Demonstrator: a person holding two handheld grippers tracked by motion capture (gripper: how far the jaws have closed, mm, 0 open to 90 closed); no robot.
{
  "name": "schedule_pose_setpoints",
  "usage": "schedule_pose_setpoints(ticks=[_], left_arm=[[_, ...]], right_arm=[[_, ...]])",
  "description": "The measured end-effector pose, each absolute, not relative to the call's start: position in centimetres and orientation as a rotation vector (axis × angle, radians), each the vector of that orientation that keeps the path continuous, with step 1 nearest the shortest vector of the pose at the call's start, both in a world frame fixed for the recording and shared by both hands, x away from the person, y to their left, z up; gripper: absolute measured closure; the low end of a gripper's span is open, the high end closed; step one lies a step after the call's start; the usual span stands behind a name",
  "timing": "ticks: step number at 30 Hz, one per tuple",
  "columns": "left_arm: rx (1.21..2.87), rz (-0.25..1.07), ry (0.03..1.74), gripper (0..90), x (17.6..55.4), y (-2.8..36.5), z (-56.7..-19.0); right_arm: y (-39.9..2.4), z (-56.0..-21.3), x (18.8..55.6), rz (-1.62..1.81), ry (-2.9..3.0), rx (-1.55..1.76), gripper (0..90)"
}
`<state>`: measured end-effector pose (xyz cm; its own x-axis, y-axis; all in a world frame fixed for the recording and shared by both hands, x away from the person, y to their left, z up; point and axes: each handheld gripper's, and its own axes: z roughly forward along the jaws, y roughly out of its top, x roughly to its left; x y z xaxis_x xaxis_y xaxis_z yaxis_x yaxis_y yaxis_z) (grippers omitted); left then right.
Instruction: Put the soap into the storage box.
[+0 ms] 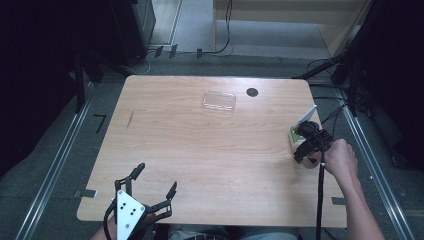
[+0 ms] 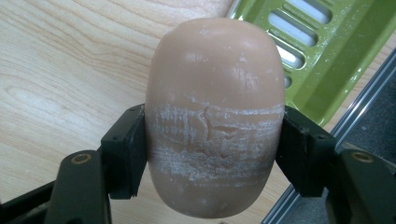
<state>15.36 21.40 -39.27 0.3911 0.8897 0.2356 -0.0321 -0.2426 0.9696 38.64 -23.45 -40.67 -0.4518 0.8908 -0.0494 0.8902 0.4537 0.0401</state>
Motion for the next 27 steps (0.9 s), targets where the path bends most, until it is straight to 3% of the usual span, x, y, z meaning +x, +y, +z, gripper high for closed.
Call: schedule_pose_setpoints(ticks=[27], left_arm=[[1.576,1.063,0.79,9.9,15.5,21.2,-39.3]], right_arm=[[-24.6,-40.4,40.0,0.015,2.603,1.673,33.6]])
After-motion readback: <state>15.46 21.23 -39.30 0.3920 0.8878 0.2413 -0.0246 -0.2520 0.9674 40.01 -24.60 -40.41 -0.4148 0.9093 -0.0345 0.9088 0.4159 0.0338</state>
